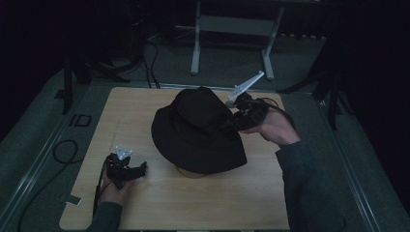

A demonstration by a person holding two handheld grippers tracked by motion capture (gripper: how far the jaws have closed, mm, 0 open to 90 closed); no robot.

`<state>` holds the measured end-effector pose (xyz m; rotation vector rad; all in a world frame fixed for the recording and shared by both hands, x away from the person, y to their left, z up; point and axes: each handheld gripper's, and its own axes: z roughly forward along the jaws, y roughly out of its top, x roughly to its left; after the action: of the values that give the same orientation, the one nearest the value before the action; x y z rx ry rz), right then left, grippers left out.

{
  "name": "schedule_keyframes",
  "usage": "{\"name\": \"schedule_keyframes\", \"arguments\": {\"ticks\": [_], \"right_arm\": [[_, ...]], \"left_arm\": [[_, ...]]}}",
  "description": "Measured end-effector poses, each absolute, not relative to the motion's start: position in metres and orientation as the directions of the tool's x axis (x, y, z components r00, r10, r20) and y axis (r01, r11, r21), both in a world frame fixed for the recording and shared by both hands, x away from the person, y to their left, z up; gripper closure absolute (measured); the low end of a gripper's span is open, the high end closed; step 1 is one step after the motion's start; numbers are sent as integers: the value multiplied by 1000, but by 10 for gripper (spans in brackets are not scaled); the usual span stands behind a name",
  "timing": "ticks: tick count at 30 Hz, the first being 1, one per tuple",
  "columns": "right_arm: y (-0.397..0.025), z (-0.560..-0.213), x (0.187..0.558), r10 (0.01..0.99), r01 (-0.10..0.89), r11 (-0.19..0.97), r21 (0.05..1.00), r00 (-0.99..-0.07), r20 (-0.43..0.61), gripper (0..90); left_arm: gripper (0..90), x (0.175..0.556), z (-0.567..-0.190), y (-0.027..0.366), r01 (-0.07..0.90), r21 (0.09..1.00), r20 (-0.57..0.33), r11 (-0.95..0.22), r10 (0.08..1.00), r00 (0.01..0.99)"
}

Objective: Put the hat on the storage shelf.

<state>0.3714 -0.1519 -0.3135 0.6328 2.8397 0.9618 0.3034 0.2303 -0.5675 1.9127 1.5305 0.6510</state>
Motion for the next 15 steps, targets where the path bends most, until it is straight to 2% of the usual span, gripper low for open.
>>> {"name": "schedule_keyframes", "arguments": {"ticks": [5,12,15], "right_arm": [[-147,-313,372,421,358,711,605,-906,42,648],[-143,-300,369,465,315,624,715,-885,-17,649],[-140,-298,369,471,312,604,733,-882,-13,603]], "left_arm": [[132,304,-568,230,683,713,8,-157,976,216],[133,304,-568,230,683,714,7,-155,977,215],[132,304,-568,230,683,714,8,-156,977,215]]}}
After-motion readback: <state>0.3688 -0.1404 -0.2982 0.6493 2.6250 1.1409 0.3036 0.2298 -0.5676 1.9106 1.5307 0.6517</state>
